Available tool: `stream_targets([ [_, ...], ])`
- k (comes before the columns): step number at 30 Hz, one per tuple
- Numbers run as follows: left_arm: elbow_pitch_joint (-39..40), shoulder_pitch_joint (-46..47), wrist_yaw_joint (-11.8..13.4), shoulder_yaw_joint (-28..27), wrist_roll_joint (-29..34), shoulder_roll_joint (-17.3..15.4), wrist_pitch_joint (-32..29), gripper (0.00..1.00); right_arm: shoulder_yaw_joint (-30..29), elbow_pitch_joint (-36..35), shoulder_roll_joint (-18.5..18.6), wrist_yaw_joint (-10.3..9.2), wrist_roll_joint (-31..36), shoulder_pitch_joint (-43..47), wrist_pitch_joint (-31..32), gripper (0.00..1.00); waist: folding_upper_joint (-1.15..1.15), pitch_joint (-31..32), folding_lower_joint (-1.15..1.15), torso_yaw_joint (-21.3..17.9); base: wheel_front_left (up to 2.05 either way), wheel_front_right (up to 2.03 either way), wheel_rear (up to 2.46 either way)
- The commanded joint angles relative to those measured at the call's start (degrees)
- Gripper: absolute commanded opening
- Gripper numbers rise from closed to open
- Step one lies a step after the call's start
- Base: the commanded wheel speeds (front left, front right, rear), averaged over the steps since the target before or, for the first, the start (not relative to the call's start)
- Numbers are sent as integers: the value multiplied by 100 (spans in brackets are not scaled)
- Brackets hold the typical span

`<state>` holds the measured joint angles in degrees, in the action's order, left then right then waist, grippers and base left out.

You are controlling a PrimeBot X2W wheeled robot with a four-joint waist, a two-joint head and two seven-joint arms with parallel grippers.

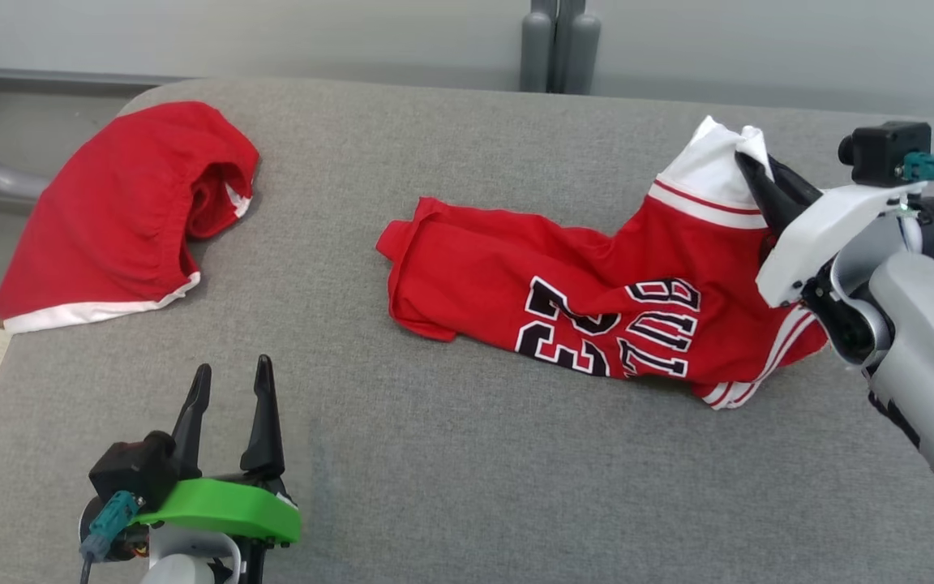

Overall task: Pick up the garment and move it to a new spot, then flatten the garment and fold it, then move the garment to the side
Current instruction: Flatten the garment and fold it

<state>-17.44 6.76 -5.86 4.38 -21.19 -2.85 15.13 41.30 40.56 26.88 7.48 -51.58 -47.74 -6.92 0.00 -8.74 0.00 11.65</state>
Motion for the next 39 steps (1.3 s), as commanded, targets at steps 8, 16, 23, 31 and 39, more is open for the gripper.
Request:
stream_targets([
  [8, -22, -316, 45, -72, 28, -21, 3, 100, 352, -1456, 319, 3, -441, 1366, -703, 0, 0, 590, 0, -514, 0, 0, 0],
  [16, 38, -380, 55, -107, 34, -78, 3, 100, 463, -2063, 591, 3, -596, 2662, -556, 0, 0, 548, 0, -707, 0, 0, 0],
  [23, 25, -389, 79, -98, 18, -116, 3, 100, 333, -1993, 515, 3, -765, 3242, -283, 76, 0, 601, 0, -812, 0, 0, 0],
  [31, 25, -441, 99, -76, -21, -133, 3, 100, 16, -2251, 533, 3, -794, 3469, -265, 100, 0, 668, 0, -866, 0, 0, 0],
  [39, 30, -553, 149, -109, -77, -139, 3, 100, -679, -3058, 467, 3, -760, 3768, -771, 100, 0, 851, 0, -908, 0, 0, 0],
])
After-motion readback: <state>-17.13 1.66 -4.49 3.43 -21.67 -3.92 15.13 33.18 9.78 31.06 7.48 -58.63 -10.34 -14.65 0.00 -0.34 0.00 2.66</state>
